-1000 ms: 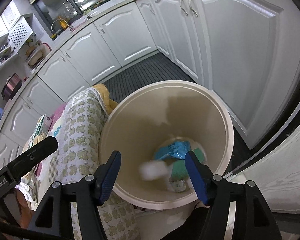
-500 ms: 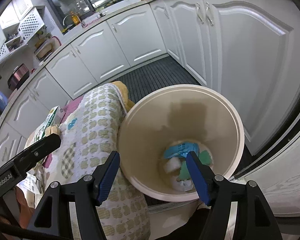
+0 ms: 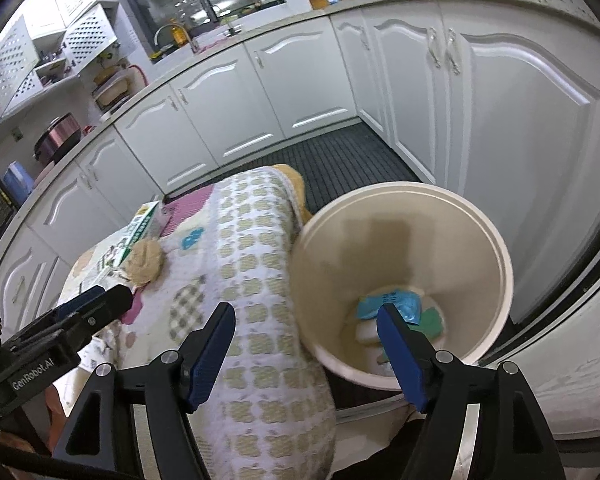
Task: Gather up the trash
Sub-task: 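Move both grippers back over the table toward the remaining trash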
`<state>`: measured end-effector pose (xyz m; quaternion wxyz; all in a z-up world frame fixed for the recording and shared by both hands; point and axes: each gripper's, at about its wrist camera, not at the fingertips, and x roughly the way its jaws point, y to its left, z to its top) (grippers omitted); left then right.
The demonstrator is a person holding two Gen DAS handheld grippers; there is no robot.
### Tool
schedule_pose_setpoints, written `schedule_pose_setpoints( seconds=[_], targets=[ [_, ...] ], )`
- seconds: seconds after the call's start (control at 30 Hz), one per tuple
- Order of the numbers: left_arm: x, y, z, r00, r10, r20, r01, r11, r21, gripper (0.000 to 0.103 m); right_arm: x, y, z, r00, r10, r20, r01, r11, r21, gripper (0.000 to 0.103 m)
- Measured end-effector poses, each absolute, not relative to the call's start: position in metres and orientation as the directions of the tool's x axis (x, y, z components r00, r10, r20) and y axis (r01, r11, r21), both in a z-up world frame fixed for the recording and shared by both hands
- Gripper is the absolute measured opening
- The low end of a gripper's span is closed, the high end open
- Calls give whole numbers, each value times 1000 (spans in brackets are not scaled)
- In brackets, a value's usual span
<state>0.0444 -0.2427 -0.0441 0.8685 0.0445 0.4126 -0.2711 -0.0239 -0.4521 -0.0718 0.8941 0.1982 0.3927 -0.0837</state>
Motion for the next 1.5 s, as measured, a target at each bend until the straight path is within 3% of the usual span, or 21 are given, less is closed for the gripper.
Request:
schedule_pose_setpoints(
  seconds=[0.87, 1.13, 1.33, 1.5],
  targets=[
    [34, -66, -45, 608, -237, -758, 298, 953, -59, 66, 10, -323, -71, 641, 175, -747, 51, 962, 269, 73],
    [14, -80, -66, 538, -327, -777, 352, 925, -146, 66, 14, -311, -74, 626, 178, -759, 34, 966, 255, 73],
    [13, -111, -87, 592, -163, -789, 302, 953, 29, 66, 13, -315, -75, 621, 176, -764, 47, 964, 261, 73],
    [13, -96, -89, 605, -106, -789, 284, 955, 89, 66, 13, -315, -75, 620, 179, -764, 47, 963, 264, 74]
  ],
)
